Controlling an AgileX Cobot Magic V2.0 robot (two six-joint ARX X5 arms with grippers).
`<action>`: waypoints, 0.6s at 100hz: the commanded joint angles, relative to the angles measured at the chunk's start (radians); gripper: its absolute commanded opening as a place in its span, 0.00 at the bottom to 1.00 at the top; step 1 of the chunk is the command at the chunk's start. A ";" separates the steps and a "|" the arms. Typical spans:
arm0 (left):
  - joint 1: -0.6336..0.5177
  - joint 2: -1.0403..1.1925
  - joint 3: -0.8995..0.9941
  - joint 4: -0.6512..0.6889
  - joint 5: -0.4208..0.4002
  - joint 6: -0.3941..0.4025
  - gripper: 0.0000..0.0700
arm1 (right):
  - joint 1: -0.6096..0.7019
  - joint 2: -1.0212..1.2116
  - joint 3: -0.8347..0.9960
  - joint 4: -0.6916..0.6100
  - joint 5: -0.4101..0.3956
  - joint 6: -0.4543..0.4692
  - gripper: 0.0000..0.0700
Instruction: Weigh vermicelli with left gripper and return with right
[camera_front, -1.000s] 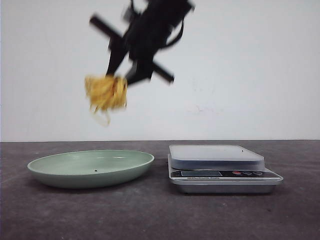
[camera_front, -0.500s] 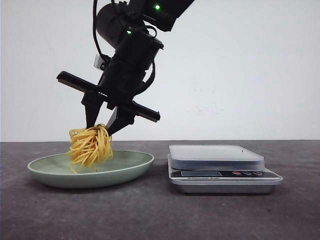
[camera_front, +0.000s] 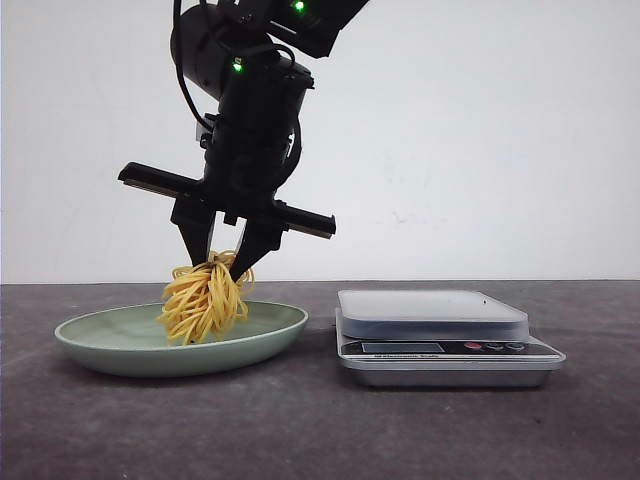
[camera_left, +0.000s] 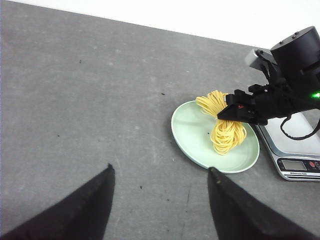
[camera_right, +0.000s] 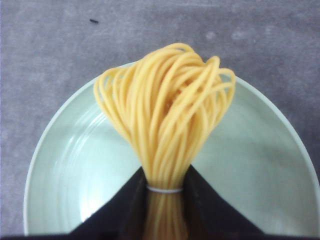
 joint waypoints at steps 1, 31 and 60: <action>-0.004 0.002 0.014 0.005 -0.006 0.006 0.50 | 0.018 0.013 0.022 -0.002 0.016 0.017 0.13; -0.004 0.002 0.014 0.005 -0.006 0.010 0.50 | 0.026 0.008 0.022 -0.019 0.043 0.014 0.37; -0.004 0.002 0.014 0.006 -0.009 0.010 0.50 | -0.003 -0.110 0.023 0.010 0.043 -0.119 0.43</action>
